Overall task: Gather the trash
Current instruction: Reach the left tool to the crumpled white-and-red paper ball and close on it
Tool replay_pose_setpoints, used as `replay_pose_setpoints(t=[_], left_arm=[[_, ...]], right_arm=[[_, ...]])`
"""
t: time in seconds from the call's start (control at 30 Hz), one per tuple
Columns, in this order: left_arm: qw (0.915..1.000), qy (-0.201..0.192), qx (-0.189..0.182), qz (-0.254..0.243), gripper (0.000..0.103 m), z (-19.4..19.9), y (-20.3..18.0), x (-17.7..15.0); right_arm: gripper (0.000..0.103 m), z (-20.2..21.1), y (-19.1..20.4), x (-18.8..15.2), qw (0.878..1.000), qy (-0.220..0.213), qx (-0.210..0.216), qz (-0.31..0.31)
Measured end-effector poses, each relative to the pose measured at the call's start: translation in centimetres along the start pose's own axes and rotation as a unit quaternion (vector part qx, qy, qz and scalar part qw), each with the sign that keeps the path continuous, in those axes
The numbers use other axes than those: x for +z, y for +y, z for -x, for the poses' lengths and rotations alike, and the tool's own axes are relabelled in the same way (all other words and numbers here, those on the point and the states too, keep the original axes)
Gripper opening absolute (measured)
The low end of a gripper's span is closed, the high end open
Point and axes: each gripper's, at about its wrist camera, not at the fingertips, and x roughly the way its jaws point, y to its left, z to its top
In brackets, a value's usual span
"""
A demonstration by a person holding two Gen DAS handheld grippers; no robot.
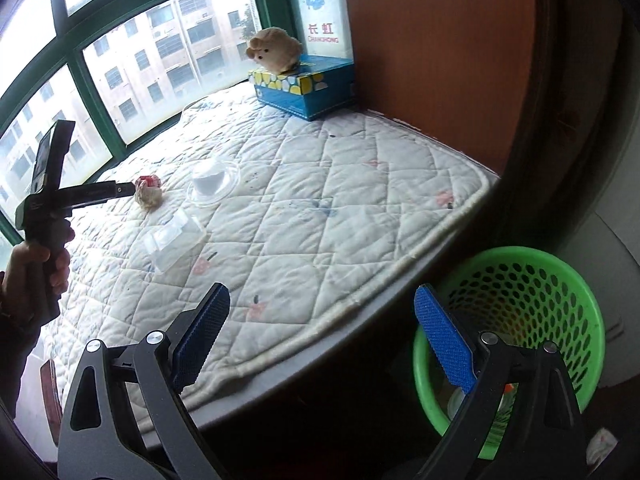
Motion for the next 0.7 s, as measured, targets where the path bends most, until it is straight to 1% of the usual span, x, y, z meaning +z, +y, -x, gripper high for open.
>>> replay_pose_setpoints(t=[0.1,0.4,0.47,0.57,0.7], left_arm=[[0.9998,0.012,-0.006,0.016,0.072,-1.7,1.3,1.0],[0.9982,0.040,-0.025,0.036,0.071,-6.0,2.9,2.1],[0.9978,0.042,-0.035,0.039,0.067,-6.6,3.2,2.2],[0.9957,0.043,-0.069,0.043,0.057,-7.1,3.4,2.3],[0.9951,0.034,-0.088,0.030,0.050,-7.1,3.2,2.4]], right_arm=[[0.093,-1.0,1.8,0.6,1.000,0.006,0.010,0.007],[0.093,-3.9,6.8,1.6,0.999,0.026,0.035,0.032],[0.093,-4.7,7.7,1.7,0.998,0.032,0.039,0.037],[0.093,-5.6,8.8,1.8,0.997,0.040,0.045,0.043],[0.093,-6.9,10.3,2.1,0.996,0.051,0.061,0.044]])
